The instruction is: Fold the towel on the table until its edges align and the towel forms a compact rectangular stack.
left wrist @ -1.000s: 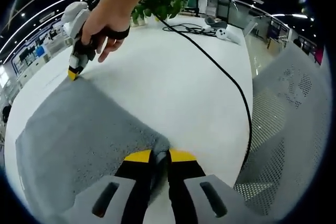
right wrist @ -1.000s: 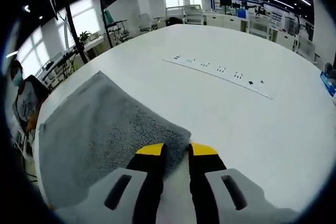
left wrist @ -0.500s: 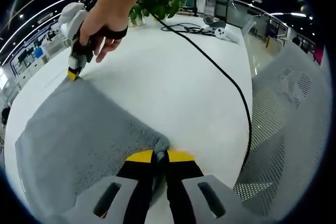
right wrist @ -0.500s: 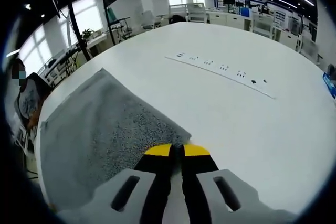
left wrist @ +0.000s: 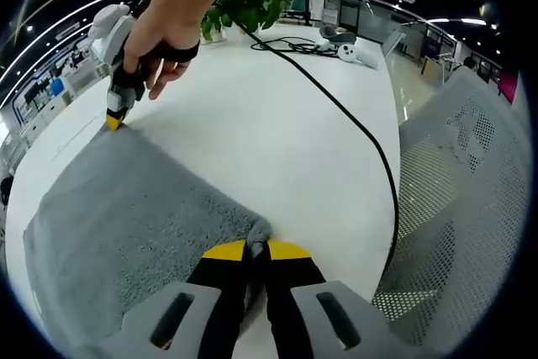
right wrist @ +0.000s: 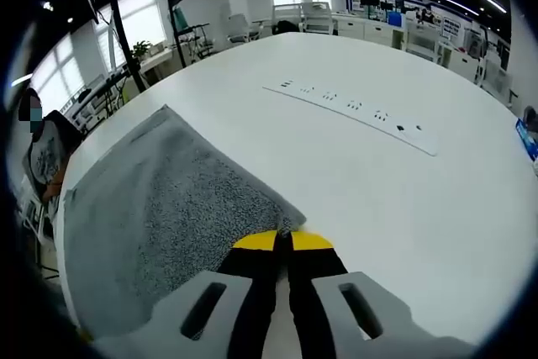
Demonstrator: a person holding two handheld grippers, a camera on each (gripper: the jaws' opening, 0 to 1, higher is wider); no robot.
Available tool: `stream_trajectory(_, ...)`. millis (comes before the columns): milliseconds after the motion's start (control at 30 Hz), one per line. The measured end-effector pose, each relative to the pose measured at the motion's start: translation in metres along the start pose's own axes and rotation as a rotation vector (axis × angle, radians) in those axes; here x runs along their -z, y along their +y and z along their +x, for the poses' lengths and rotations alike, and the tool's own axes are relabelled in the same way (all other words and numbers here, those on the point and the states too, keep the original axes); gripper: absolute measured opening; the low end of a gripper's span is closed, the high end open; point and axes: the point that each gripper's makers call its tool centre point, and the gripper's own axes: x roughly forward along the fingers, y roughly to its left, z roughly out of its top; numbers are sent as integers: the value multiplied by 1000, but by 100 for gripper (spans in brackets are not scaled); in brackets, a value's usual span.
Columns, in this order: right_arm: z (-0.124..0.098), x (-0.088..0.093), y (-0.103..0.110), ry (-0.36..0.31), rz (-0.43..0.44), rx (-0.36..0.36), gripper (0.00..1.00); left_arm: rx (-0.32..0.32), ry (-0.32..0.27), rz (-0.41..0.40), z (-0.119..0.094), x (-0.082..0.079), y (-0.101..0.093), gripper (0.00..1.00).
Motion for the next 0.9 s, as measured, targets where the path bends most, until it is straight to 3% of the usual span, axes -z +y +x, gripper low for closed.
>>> stream_trajectory(900,-26,26,-27,25,22,15,0,57,2,30,13,-17,-28,8)
